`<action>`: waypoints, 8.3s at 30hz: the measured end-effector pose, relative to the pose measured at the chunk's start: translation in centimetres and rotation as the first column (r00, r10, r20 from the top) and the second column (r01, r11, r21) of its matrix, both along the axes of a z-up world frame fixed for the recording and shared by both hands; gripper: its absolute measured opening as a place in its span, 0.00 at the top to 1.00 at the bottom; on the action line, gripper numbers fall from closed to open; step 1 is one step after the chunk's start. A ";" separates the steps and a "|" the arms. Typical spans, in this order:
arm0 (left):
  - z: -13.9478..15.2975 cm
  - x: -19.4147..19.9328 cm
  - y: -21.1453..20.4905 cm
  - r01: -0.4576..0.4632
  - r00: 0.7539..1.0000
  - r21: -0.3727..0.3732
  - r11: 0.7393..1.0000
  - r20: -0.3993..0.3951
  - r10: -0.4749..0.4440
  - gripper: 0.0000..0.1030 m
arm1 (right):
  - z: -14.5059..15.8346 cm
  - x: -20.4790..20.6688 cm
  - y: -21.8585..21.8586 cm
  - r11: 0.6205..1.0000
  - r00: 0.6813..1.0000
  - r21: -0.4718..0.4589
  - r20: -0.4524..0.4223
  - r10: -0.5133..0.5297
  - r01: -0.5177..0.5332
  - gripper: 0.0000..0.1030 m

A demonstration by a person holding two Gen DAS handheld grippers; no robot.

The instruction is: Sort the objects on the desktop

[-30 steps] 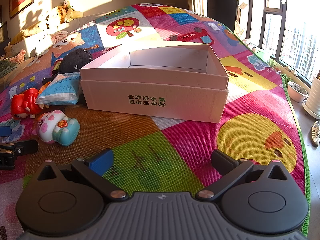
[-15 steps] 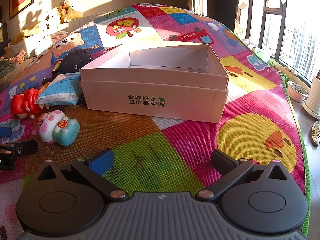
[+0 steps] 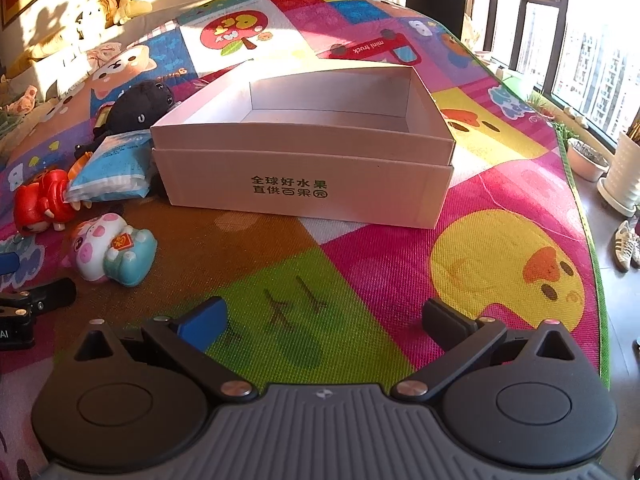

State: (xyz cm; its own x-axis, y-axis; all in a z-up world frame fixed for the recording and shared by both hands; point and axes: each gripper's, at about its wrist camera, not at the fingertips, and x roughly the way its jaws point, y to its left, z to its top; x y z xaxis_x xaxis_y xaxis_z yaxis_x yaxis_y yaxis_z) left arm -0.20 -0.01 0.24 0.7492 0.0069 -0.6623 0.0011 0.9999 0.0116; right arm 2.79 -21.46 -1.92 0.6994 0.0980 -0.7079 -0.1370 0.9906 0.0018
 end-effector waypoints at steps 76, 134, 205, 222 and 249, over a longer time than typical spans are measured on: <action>2.6 1.2 7.1 0.010 0.999 -0.036 0.999 0.048 -0.008 0.00 | 1.2 -0.6 2.4 0.982 0.973 0.041 0.152 0.175 -0.183 0.00; 1.8 -0.2 1.9 0.280 0.959 0.044 0.959 0.041 -0.282 0.07 | 1.4 -1.7 3.3 0.966 0.964 -0.001 0.077 0.256 -0.257 0.30; 3.7 1.5 12.8 -0.126 0.985 -0.135 0.983 0.099 0.140 0.00 | 2.3 8.5 19.9 0.864 0.880 -0.208 0.027 0.473 -0.458 0.36; 3.2 1.4 8.5 0.045 0.997 -0.123 0.991 0.064 -0.037 0.00 | 7.4 -1.2 3.1 0.968 0.942 -0.107 0.228 0.246 -0.227 0.13; 2.4 -1.4 0.4 0.488 0.870 -0.158 0.858 0.010 -0.493 0.00 | 7.6 7.4 0.8 0.954 0.942 0.162 0.264 0.205 -0.253 0.00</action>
